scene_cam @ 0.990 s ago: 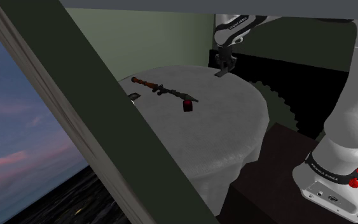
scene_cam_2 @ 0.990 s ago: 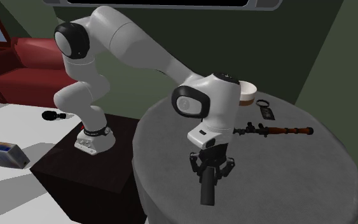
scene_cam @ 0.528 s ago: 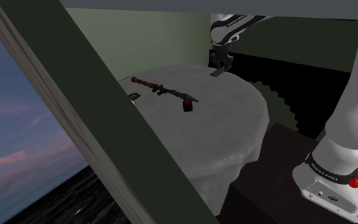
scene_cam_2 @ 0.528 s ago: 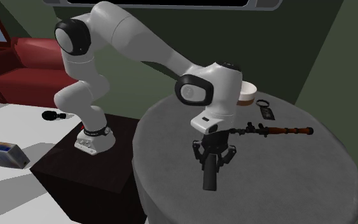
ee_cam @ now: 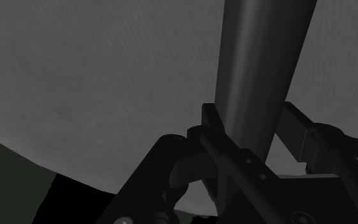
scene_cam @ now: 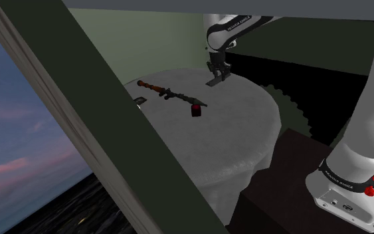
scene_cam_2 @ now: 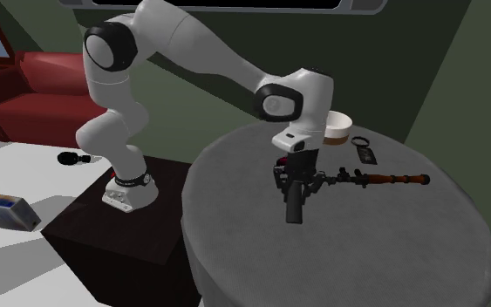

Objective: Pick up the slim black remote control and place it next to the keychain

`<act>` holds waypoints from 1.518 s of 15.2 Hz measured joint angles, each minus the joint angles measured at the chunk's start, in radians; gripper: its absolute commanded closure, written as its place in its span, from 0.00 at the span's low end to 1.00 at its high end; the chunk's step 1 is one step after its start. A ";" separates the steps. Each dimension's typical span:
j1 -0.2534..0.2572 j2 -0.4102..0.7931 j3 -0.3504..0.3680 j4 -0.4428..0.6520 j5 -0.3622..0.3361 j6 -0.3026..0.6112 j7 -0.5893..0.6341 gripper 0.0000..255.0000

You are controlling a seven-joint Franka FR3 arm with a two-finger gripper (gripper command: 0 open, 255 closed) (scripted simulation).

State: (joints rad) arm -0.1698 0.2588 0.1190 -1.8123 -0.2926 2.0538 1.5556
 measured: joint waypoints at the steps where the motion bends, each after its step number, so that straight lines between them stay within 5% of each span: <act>1: 0.017 0.007 0.010 0.015 -0.001 -0.015 0.024 1.00; 12: 0.176 0.078 0.089 0.112 -0.020 -0.099 0.251 1.00; 23: 0.365 0.260 0.147 0.397 -0.049 -0.256 0.449 1.00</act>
State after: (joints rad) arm 0.1951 0.5187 0.2661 -1.4156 -0.3418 1.7975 2.0044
